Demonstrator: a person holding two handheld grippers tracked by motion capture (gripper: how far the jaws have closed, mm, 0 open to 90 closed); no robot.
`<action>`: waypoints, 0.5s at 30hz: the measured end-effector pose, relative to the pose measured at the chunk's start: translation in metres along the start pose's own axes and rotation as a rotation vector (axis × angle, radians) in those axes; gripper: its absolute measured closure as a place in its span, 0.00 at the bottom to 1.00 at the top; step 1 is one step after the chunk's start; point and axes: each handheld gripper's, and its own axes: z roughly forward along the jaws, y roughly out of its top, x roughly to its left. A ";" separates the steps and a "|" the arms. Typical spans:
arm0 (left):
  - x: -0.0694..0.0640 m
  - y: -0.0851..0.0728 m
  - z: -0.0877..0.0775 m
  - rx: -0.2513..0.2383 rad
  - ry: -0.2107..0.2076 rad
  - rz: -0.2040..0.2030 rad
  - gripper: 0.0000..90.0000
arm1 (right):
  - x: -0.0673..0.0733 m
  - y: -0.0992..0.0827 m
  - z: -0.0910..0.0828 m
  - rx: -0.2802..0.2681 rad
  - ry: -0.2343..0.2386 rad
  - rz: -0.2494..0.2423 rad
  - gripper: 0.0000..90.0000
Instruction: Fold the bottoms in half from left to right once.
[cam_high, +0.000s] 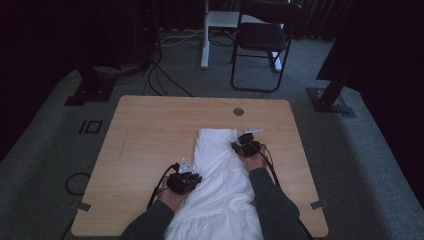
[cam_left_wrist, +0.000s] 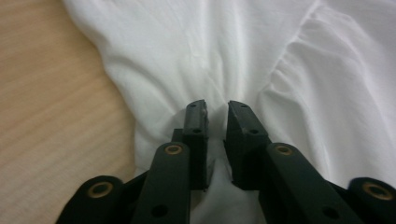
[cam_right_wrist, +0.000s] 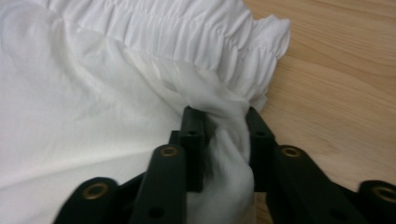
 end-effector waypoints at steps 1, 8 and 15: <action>0.003 0.003 -0.003 -0.005 0.003 -0.003 0.75 | 0.000 0.000 0.000 -0.001 0.006 0.003 0.87; 0.035 0.052 -0.022 -0.156 0.100 -0.001 0.55 | -0.002 0.000 0.002 -0.014 0.023 0.025 0.89; 0.062 0.088 0.034 -0.126 0.177 -0.009 0.39 | 0.002 0.001 0.006 -0.033 0.027 0.025 0.89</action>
